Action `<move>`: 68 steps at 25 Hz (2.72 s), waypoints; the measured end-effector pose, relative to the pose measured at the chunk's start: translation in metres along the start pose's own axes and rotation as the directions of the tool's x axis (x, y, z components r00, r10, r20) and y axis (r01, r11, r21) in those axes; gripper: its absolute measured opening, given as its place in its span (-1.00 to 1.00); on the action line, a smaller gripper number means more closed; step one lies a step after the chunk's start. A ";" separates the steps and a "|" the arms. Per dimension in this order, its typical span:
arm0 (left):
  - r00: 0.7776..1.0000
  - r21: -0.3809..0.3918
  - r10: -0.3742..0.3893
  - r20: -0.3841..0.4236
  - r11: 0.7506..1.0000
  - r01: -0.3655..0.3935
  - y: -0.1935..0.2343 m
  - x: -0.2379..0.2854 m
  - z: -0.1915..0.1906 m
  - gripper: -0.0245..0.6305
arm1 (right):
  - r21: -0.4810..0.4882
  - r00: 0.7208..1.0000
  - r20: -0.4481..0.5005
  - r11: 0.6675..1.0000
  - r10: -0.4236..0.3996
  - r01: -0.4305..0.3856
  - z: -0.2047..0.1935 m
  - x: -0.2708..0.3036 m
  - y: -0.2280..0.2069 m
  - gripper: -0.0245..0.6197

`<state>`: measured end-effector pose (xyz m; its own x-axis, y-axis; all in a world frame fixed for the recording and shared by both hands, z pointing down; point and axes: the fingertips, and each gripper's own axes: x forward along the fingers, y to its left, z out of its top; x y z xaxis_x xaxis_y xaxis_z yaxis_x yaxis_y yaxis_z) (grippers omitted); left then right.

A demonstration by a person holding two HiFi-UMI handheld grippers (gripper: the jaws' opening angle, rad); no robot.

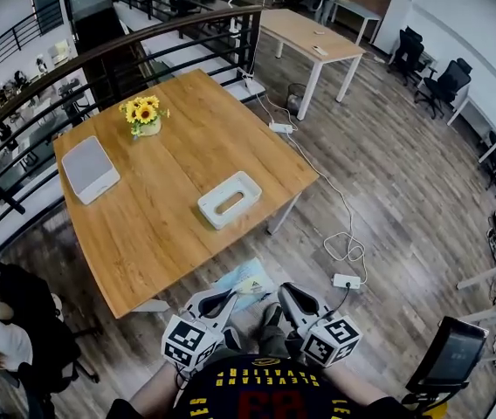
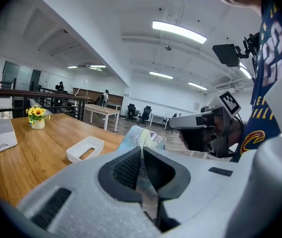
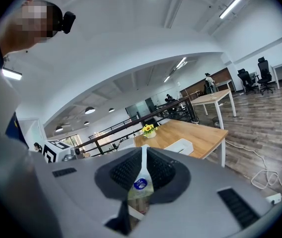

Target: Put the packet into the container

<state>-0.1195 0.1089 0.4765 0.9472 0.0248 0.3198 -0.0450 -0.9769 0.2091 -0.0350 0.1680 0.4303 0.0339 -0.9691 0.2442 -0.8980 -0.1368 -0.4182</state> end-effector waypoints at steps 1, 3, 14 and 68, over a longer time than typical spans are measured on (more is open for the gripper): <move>1.000 -0.002 0.008 -0.001 1.000 -0.008 0.004 0.001 0.000 -0.87 | 0.003 1.000 -0.002 1.000 0.006 -0.006 0.001 0.004 -0.002 -0.81; 1.000 -0.004 0.027 -0.002 1.000 -0.027 0.011 0.005 0.002 -0.87 | 0.006 1.000 -0.008 1.000 0.024 -0.024 0.003 0.013 -0.006 -0.81; 0.988 -0.012 0.153 -0.036 0.988 -0.154 0.045 0.055 0.017 -0.87 | 0.015 0.989 -0.034 0.989 0.147 -0.147 0.037 0.063 -0.055 -0.81; 0.932 -0.061 0.353 -0.079 0.932 -0.358 0.200 0.191 0.079 -0.88 | 0.066 0.915 -0.247 0.947 0.320 -0.313 0.114 0.271 -0.180 -0.81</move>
<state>0.0776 -0.0990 0.5063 0.8421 -0.3049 0.4449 -0.4003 -0.9061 0.1368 0.1858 -0.0930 0.4723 -0.3645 -0.8796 0.3057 -0.8321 0.1604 -0.5309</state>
